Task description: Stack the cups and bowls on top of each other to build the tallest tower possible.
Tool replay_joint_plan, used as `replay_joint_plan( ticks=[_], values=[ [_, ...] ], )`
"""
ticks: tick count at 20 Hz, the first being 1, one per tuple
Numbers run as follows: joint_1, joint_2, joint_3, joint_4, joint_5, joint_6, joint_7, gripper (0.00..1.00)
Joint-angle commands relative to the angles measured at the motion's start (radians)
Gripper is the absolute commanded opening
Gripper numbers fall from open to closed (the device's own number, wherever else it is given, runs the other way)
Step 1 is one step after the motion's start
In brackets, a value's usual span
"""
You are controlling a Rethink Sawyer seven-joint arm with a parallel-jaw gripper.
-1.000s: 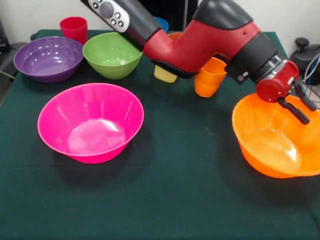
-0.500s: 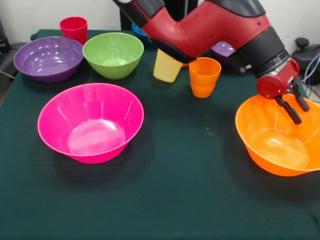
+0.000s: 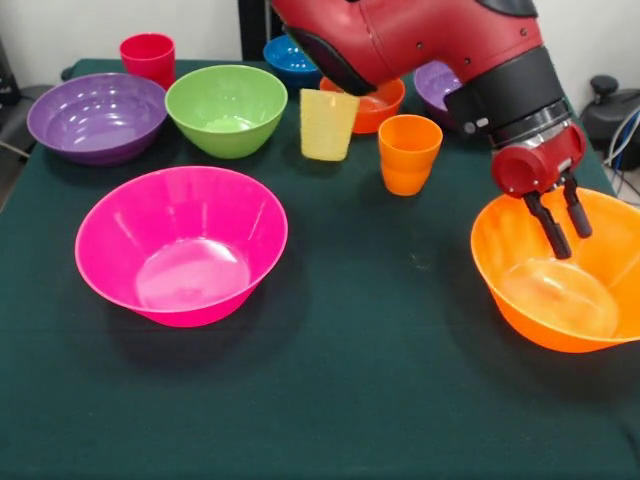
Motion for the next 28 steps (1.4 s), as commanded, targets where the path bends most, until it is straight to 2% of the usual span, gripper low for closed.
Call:
replay_joint_plan(
  ticks=[1, 7, 10, 13, 16, 22, 28],
  values=[
    [0.106, -0.131, -0.163, 0.05, 0.142, -0.002, 0.308, 1.0],
    [0.233, -0.142, -0.21, 0.059, 0.267, 0.008, 0.39, 1.0],
    [0.285, -0.088, -0.253, 0.017, 0.303, 0.027, 0.401, 1.0],
    [0.296, -0.03, -0.271, -0.023, 0.292, 0.04, 0.401, 1.0],
    [0.322, -0.007, -0.299, -0.04, 0.291, 0.032, 0.418, 1.0],
    [0.449, -0.02, -0.488, -0.073, 0.35, -0.07, 0.427, 1.0],
    [0.468, -0.024, -0.532, -0.138, 0.291, -0.137, 0.422, 1.0]
  ],
)
